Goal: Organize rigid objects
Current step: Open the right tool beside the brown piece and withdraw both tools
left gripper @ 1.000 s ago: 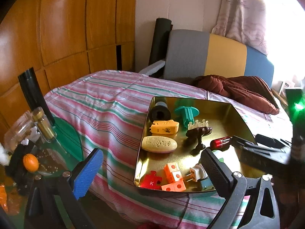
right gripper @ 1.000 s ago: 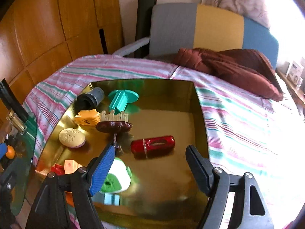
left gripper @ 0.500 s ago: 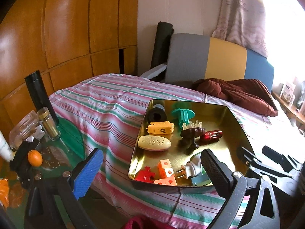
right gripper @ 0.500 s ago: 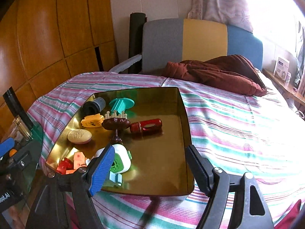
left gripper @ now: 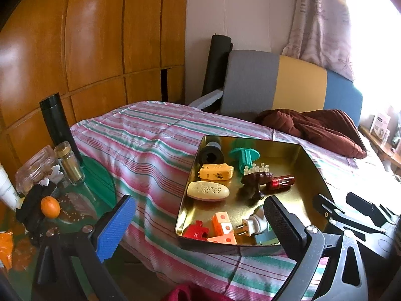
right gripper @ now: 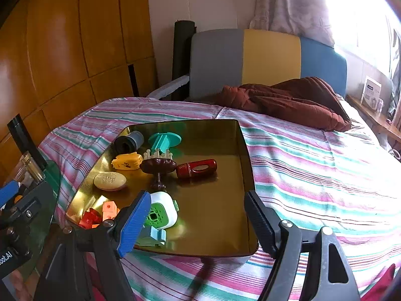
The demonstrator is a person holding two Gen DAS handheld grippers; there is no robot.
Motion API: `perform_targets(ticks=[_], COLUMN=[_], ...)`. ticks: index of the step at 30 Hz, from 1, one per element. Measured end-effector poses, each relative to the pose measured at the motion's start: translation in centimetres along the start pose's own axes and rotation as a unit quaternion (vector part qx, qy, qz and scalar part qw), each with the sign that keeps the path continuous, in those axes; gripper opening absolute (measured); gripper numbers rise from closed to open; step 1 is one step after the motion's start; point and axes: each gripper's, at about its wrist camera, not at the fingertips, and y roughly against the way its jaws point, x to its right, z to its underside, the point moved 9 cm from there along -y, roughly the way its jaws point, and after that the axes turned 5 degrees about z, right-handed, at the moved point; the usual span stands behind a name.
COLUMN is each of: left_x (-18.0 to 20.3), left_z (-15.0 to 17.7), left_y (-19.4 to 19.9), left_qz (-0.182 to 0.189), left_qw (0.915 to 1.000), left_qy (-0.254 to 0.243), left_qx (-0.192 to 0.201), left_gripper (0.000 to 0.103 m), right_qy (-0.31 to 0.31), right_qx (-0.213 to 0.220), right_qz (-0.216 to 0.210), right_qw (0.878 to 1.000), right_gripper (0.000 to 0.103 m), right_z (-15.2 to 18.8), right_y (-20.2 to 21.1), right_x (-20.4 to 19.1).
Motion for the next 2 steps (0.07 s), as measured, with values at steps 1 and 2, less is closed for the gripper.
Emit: perform_targets(ticks=[1,2], left_x=[-0.06,-0.11], left_z=[0.05,0.08], left_y=[-0.08,-0.14], left_qz=[0.001,0.003], left_qw=[1.0,1.0], left_qy=[0.002,0.004], left_qx=[-0.003,-0.005], left_gripper=[0.102,0.102], right_qy=[0.0,0.0], right_qx=[0.0,0.0], right_qz=[0.0,-0.001], right_qw=[1.0,1.0], right_gripper=[0.078,0.078], right_z=[0.02,0.06], right_y=[-0.04,-0.02], right_x=[-0.03,-0.06])
